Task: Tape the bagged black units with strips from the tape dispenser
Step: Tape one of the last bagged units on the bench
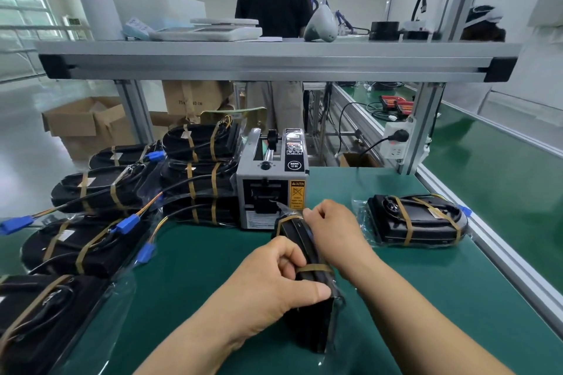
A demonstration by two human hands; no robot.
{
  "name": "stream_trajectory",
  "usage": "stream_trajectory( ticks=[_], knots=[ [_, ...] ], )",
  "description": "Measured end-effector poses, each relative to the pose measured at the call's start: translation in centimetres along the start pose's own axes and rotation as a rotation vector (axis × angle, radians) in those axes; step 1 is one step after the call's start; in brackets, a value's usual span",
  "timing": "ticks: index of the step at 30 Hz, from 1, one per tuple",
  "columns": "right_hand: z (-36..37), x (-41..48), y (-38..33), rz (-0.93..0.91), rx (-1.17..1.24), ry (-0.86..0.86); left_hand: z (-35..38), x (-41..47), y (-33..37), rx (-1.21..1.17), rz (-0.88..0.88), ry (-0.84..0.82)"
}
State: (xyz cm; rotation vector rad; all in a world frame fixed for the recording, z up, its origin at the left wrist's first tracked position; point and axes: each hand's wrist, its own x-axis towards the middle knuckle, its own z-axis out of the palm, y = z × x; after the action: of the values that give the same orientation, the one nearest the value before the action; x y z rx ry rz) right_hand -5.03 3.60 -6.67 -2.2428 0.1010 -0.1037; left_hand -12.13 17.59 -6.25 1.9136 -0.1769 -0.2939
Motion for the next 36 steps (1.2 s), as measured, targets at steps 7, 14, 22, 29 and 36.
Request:
stream_trajectory(
  ticks=[7,14,22,29,36],
  knots=[
    [-0.4,0.2,0.4,-0.049,-0.080,0.001,-2.8,4.6,-0.7,-0.404,-0.106,0.222],
    [-0.1,0.3,0.7,-0.068,-0.092,0.024,-4.6,12.3,-1.6,-0.837,-0.407,0.442],
    [-0.8,0.4,1.6,-0.044,-0.081,0.042,-3.6,13.5,-1.6,-0.807,-0.425,0.547],
    [-0.8,0.3,1.4,-0.046,-0.080,0.036,-2.4,14.3,-0.9,-0.932,-0.421,0.606],
    [-0.9,0.4,1.6,-0.029,-0.038,0.023,-1.7,12.0,-0.9,-0.843,-0.223,0.627]
  ],
)
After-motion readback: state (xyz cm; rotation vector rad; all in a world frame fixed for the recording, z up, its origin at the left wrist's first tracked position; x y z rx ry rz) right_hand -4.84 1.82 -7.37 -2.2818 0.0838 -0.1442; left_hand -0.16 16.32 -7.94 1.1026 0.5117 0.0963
